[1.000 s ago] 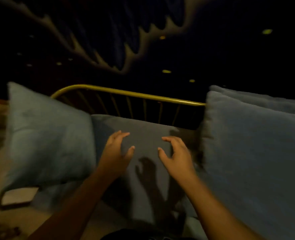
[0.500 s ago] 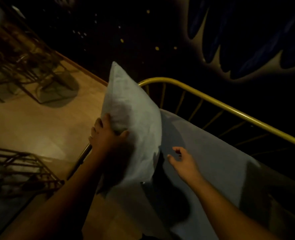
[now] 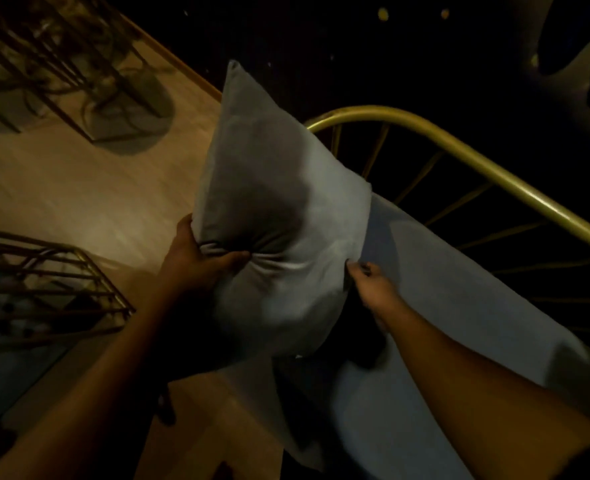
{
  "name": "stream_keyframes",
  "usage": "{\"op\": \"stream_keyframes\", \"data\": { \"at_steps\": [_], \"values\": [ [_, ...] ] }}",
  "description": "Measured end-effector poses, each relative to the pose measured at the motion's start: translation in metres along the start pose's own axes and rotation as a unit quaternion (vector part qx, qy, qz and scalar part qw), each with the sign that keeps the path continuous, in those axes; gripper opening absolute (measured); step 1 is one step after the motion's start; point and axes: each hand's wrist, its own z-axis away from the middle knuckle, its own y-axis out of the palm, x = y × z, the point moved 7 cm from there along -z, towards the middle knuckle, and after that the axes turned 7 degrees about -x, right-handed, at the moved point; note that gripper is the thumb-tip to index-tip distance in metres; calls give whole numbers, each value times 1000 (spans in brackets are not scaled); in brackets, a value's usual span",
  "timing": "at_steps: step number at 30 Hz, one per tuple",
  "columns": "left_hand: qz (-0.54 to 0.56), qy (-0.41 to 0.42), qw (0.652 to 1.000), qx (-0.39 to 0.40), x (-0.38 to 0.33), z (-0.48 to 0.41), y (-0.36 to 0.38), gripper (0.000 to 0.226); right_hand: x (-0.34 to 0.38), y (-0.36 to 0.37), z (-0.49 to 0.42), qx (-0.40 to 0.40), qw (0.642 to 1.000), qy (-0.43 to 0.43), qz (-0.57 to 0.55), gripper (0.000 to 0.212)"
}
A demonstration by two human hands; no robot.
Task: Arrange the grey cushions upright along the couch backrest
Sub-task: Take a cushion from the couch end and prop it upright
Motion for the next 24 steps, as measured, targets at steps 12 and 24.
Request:
{"op": "stream_keyframes", "data": {
  "at_steps": [12, 24],
  "values": [
    [-94, 39, 995, 0, 20, -28, -9, 119, -66, 39, -123, 7, 936, 150, -320, 120],
    [2, 87, 995, 54, -22, 58, -18, 94, -54, -27, 31, -17, 942, 72, -326, 70]
  ]
}}
